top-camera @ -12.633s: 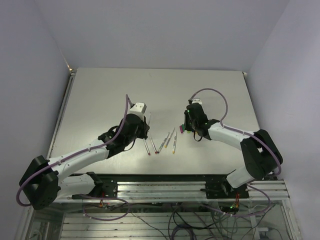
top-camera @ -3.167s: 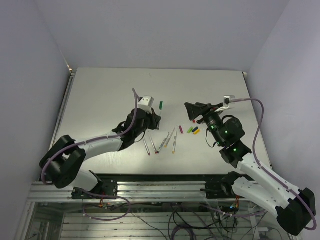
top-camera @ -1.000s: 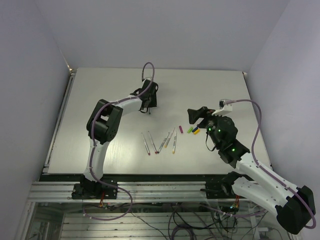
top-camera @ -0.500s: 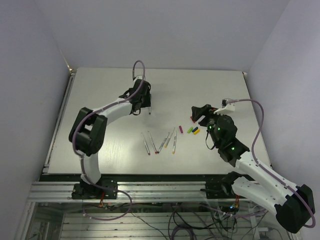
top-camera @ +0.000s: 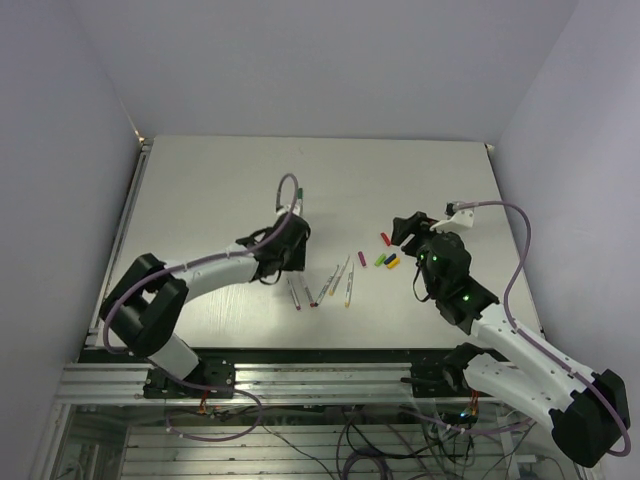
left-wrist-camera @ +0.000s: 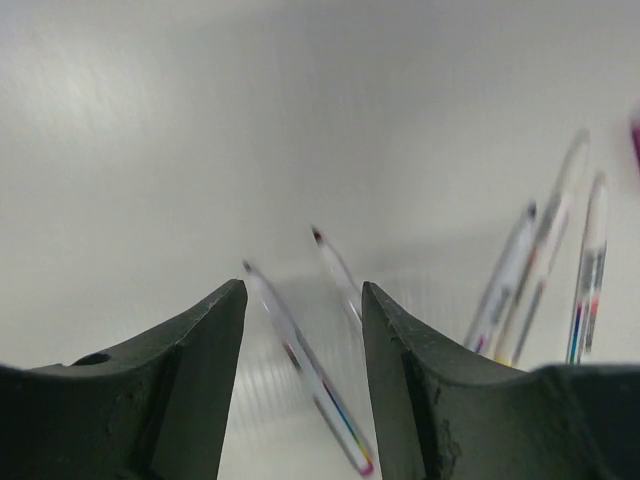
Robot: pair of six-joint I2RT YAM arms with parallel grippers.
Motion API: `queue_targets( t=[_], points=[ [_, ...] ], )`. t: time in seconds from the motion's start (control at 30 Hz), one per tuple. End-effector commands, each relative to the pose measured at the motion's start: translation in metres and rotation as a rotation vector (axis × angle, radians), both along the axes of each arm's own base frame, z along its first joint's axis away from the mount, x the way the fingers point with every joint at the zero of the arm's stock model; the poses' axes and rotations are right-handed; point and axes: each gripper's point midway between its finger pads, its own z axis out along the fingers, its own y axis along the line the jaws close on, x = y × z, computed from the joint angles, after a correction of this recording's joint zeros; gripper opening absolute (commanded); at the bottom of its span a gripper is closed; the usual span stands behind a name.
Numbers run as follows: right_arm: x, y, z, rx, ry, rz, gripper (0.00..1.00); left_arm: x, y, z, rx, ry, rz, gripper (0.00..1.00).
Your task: Insert the pens into the pen caps
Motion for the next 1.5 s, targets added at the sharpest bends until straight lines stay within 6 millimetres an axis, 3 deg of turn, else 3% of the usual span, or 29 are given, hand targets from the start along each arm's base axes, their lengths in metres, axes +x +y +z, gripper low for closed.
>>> queue_targets(
  t=[0.0, 0.23, 0.53, 1.17, 1.47],
  points=[
    [-0.004, -0.012, -0.009, -0.011, 0.018, -0.048, 0.61, -0.041, -0.005, -0.002, -0.021, 0.043, -0.004, 0.6],
    [-0.009, -0.012, -0.02, 0.009, 0.036, -0.04, 0.59, -0.068, -0.006, -0.001, 0.007, 0.052, -0.018, 0.56],
    [-0.013, -0.012, -0.03, 0.029, 0.056, -0.034, 0.57, -0.084, -0.009, -0.027, 0.043, 0.118, -0.034, 0.54],
    [-0.012, -0.004, -0.036, 0.058, 0.063, -0.01, 0.55, -0.088, -0.001, -0.056, 0.171, 0.176, -0.027, 0.51],
    [-0.013, -0.004, -0.031, 0.077, 0.056, -0.013, 0.55, -0.095, 0.017, -0.06, 0.276, 0.209, -0.039, 0.37]
  ],
)
